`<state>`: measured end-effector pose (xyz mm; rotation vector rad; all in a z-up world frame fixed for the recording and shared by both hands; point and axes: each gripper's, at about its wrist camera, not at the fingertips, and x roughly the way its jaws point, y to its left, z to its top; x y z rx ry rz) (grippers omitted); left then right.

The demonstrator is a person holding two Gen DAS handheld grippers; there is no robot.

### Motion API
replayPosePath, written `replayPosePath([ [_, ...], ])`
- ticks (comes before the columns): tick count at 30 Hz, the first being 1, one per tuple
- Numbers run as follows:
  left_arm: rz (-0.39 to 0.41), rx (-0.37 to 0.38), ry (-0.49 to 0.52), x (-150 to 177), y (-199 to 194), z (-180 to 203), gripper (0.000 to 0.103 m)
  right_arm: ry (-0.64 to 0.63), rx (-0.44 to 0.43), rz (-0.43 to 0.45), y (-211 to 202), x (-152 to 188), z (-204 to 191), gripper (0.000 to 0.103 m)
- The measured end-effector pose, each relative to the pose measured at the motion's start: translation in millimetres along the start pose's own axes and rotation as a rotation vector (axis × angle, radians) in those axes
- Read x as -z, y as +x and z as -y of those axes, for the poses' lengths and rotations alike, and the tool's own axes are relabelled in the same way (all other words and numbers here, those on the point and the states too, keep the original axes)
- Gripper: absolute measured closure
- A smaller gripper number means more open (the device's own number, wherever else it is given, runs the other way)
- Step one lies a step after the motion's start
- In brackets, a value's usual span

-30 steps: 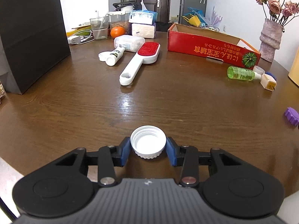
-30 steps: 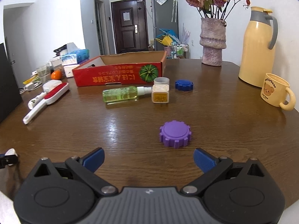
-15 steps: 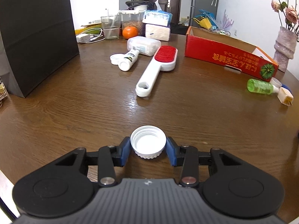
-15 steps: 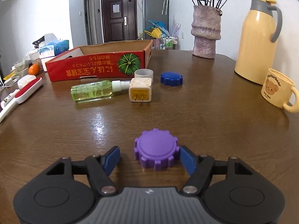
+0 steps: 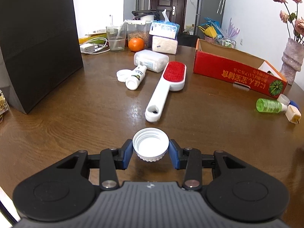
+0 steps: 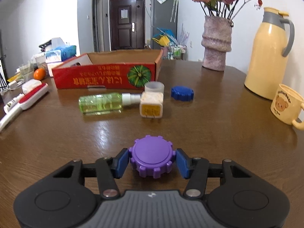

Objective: Organize rigid objects
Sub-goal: 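Close left gripper on white cap while right gripper closes on purple cap, then carry white cap with left tool while right tool carries purple cap over box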

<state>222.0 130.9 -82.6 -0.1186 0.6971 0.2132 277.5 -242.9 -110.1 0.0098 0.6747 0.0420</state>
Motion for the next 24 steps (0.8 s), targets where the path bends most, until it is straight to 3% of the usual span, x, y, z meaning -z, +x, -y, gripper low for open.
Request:
replayPosePath([
  [10,0.061,0.022,0.008,-33,-3,13,0.062,-0.012,-0.055,0.082,-9,-29,-11,0.050],
  [24,0.145,0.106,0.066,-91,1,74,0.062,-0.015,-0.120,0.169,-3,-76,-26,0.050],
])
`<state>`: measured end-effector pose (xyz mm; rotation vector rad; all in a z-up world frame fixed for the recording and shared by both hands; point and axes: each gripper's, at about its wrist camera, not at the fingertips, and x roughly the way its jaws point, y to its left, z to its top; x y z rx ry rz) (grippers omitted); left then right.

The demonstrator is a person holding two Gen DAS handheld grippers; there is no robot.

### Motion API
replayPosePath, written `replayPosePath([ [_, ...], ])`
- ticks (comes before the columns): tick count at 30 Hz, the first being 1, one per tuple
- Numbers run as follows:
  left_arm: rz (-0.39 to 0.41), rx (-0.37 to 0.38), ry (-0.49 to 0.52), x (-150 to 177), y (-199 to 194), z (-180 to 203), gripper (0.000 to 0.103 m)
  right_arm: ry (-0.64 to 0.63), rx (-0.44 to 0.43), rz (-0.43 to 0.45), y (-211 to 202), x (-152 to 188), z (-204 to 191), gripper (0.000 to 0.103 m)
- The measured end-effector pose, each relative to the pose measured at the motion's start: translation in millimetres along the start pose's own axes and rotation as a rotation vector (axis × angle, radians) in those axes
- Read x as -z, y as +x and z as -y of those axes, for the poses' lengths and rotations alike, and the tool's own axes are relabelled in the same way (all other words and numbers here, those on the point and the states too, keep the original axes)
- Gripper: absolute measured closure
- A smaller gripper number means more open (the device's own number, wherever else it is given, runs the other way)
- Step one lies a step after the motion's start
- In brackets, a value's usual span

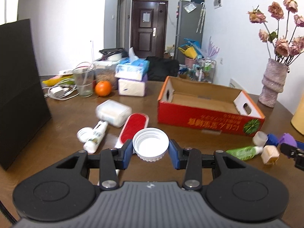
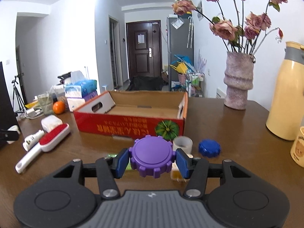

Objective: Organize rigid objects
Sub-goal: 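Carry white cap with left tool while right tool carries purple cap over box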

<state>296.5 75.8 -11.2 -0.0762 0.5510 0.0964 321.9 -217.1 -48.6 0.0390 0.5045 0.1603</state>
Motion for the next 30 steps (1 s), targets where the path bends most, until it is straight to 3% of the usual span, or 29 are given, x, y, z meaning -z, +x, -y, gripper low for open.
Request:
replayPosePath([
  [15,0.040,0.076,0.031,-43,31,55,0.062,0.000,-0.071,0.064,36,-42,-15,0.050],
  [30,0.051,0.084,-0.009,-77,84,79,0.062,0.008,-0.078,0.089,81,-70,-25,0.050],
])
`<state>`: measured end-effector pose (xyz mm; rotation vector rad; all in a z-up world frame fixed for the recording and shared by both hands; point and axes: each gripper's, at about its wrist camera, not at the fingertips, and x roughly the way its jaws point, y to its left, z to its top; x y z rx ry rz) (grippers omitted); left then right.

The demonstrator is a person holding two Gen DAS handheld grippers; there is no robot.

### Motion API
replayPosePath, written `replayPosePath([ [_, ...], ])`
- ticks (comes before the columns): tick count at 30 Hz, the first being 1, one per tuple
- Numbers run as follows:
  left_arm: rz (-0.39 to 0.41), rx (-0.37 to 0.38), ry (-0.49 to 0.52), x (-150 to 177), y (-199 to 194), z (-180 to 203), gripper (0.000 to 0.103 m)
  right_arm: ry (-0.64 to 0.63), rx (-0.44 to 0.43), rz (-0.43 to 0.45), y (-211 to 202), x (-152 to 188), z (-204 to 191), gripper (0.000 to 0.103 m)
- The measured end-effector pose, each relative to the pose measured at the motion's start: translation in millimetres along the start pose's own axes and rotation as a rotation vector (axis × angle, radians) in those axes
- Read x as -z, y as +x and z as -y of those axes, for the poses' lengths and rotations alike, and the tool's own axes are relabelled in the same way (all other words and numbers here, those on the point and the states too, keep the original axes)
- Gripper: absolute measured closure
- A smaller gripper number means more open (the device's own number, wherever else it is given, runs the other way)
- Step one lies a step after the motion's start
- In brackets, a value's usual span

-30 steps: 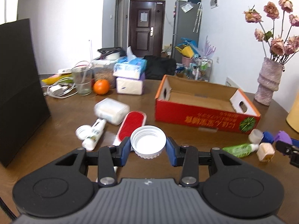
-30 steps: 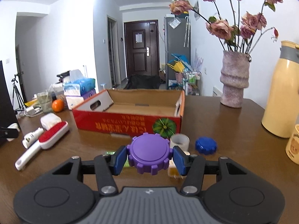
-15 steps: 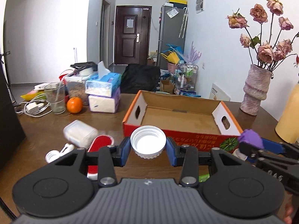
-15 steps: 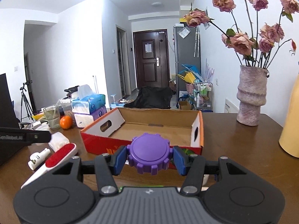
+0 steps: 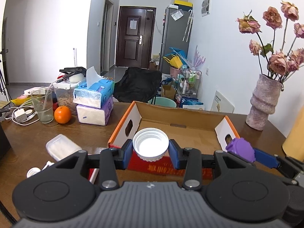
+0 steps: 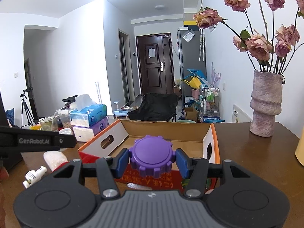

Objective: Organize rigid objects
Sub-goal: 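Carry white cap with left tool while right tool carries purple cap over box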

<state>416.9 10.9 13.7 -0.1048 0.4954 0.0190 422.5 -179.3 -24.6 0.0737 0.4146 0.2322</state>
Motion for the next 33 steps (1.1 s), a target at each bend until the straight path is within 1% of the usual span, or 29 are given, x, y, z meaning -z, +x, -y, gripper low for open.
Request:
replayPosePath([
  [8,-0.016,0.015,-0.002,-11,36,10,0.062,-0.008,0.012,-0.022,33,-8,11,0.050],
  [19,-0.030,-0.014,0.003,-25,81,11,0.062,-0.006,0.006,-0.037,75,-18,20,0.050],
  [26,-0.049,-0.030,0.017,-33,113,12,0.062,-0.025,0.016,-0.047,105,-22,22,0.050],
  [33,-0.047,-0.040,0.039,-41,138,14,0.062,-0.048,0.015,-0.046,130,-30,24,0.050],
])
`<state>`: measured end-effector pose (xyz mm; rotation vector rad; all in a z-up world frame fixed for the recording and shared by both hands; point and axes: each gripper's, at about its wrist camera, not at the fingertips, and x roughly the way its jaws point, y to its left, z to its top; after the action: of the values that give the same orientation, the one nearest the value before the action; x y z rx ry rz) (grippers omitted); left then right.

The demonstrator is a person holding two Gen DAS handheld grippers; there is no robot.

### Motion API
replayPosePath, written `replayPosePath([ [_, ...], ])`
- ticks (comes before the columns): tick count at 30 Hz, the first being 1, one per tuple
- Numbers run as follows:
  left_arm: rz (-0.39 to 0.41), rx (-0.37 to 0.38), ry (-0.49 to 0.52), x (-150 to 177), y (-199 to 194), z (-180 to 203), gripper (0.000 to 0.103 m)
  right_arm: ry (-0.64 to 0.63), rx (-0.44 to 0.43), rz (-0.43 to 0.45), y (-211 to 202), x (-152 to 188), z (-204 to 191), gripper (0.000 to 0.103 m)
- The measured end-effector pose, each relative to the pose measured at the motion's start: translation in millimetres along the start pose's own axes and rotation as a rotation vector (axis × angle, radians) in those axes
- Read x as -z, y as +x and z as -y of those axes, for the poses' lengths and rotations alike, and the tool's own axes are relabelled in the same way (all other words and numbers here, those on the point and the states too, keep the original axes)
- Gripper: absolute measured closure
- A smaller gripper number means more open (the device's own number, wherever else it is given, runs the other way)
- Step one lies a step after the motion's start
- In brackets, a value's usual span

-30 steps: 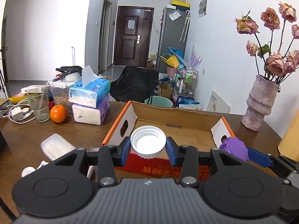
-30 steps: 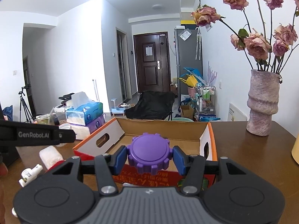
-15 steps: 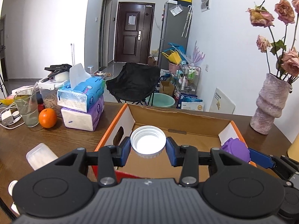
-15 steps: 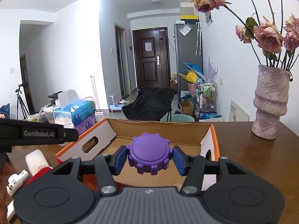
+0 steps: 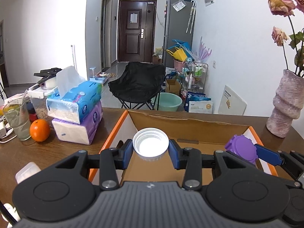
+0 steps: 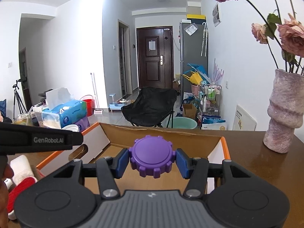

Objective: Organize rigid objects
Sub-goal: 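Carry white cap with left tool while right tool carries purple cap over box, then open left gripper over box while right gripper releases purple cap into box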

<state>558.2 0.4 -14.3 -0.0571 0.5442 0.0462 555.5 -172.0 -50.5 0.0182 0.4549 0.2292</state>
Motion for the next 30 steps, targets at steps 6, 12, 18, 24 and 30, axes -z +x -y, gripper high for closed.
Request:
replayPosePath([
  [6,-0.019,-0.012,0.012,-4,23,-1,0.062,-0.018,0.013,-0.017,23,-5,2,0.050],
  [12,-0.057,-0.027,0.023,-2,39,-3,0.061,-0.028,0.031,-0.051,38,-3,5,0.050],
  [18,-0.051,-0.052,0.029,0,38,-1,0.011,-0.033,0.061,-0.087,43,1,5,0.010],
  [24,-0.050,-0.073,-0.005,-2,39,-6,0.000,0.004,0.109,-0.081,43,2,11,0.000],
  [30,-0.050,-0.085,-0.012,-3,38,-9,0.000,0.006,0.116,-0.094,45,3,12,0.000],
])
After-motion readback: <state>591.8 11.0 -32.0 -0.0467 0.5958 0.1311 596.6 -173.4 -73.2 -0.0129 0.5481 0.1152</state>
